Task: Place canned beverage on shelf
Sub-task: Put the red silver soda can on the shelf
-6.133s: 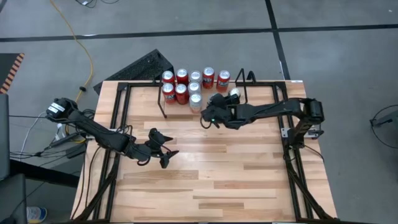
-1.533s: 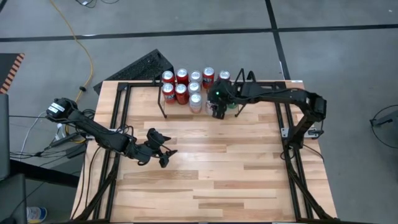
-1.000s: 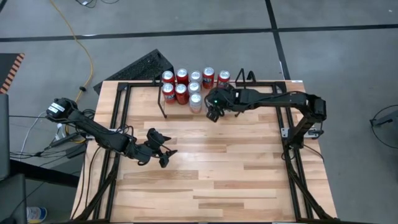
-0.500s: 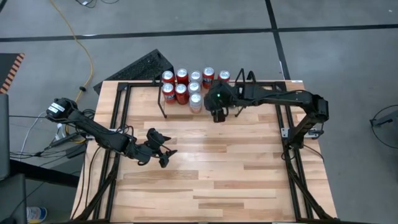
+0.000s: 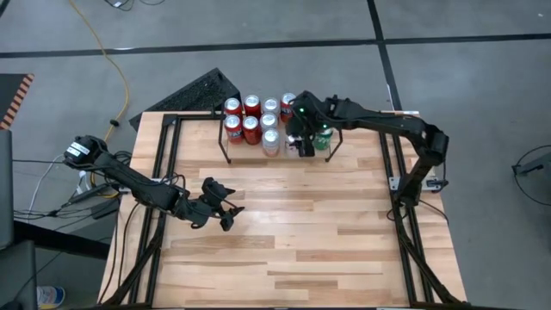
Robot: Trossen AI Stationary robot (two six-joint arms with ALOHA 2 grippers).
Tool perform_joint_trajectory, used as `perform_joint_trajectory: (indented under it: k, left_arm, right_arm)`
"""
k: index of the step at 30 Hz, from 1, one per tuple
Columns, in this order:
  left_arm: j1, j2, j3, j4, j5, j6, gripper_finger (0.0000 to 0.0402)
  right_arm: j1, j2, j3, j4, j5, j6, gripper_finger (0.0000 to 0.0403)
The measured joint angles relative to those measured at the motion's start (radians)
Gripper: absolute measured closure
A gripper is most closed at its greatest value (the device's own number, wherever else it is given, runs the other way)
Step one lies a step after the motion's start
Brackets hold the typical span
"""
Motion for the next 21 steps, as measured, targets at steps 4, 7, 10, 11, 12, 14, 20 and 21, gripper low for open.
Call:
perform_joint_trajectory:
  k: [4, 7, 10, 11, 12, 14, 20, 21]
  left_arm:
    - [0.0, 0.0, 0.0, 0.001, 0.0, 0.0, 0.0068]
    - [0.0, 0.0, 0.0, 0.0, 0.0, 0.0, 0.0068]
    - [0.0, 0.0, 0.0, -0.004, 0.0, 0.0, 0.0068]
    - [0.0, 0.0, 0.0, -0.004, 0.0, 0.0, 0.0068]
    - [0.0, 0.0, 0.0, -0.004, 0.0, 0.0, 0.0068]
    - [0.0, 0.0, 0.0, -0.005, 0.0, 0.0, 0.0068]
    - [0.0, 0.0, 0.0, -0.005, 0.0, 0.0, 0.0068]
    - [0.0, 0.0, 0.0, -0.005, 0.0, 0.0, 0.0068]
  right_arm:
    - [-0.009, 0.039, 0.0, -0.006, 0.001, -0.028, 0.0117]
    - [-0.016, 0.06, 0.001, -0.004, 0.009, -0.036, 0.0117]
    - [-0.019, 0.062, 0.002, -0.011, 0.021, -0.028, 0.0117]
    - [-0.019, 0.063, 0.002, -0.012, 0.027, -0.023, 0.0117]
    - [-0.018, 0.063, 0.002, -0.013, 0.03, -0.018, 0.0117]
    - [-0.009, 0.063, 0.002, -0.015, 0.033, 0.005, 0.0117]
    - [0.022, 0.064, 0.002, -0.018, 0.152, 0.142, 0.0117]
    - [0.03, 0.064, 0.002, -0.016, 0.178, 0.166, 0.0117]
